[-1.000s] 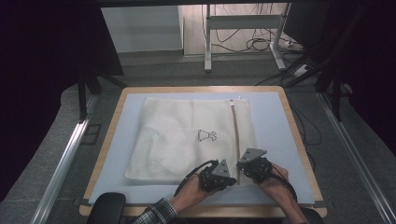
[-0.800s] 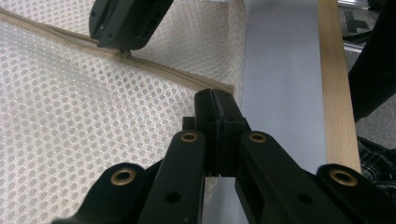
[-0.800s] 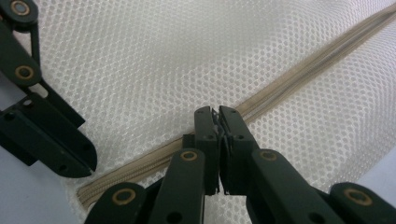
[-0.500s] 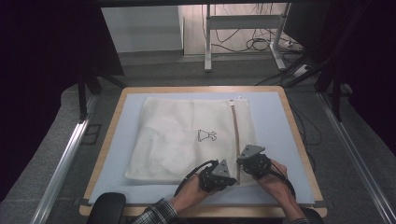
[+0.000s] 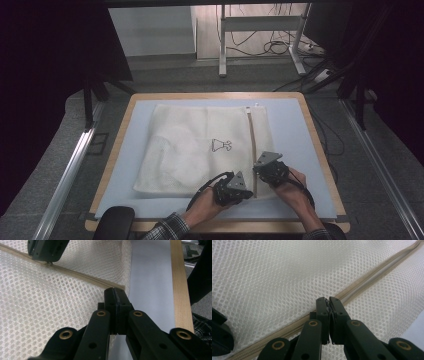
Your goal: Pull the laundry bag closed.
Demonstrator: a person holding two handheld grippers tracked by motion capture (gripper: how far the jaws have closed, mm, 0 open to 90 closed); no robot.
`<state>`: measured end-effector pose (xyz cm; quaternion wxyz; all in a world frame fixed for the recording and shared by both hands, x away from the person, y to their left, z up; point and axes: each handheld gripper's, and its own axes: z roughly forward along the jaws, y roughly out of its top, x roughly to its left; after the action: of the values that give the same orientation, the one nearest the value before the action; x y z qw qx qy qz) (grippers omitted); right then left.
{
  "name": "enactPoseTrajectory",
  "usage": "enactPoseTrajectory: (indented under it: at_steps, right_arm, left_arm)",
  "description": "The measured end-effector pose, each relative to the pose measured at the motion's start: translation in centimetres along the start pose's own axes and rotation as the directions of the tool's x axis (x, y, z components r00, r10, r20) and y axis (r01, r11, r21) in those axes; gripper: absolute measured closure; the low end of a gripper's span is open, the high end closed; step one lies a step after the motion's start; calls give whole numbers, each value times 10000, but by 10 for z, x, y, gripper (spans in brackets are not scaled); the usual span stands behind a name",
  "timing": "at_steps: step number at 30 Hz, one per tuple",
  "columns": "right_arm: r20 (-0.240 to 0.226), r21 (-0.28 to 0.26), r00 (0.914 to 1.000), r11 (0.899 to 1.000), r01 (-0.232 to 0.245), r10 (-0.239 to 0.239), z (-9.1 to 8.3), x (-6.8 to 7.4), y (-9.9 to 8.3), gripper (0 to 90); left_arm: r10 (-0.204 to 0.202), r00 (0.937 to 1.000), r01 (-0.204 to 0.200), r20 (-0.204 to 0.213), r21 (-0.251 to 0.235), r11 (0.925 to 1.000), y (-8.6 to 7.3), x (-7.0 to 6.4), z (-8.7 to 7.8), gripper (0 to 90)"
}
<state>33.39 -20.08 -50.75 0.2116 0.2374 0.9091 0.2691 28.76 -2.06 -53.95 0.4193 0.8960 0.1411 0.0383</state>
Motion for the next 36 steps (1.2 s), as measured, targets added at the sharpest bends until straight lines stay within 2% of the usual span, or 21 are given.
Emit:
enactPoseTrajectory:
  at_steps: [10, 11, 36]
  right_arm:
    - [152, 44, 9999, 10000, 33, -33, 4, -5, 3, 860]
    - [162, 59, 9999, 10000, 33, -34, 4, -5, 3, 860]
    - [530, 152, 9986, 9999, 17, -25, 15, -19, 11, 860]
  left_arm:
    - [-87, 10000, 87, 14, -73, 9999, 0, 0, 0, 900]
    - [17, 10000, -17, 23, 17, 10000, 0, 0, 0, 900]
    - [58, 10000, -58, -24, 20, 10000, 0, 0, 0, 900]
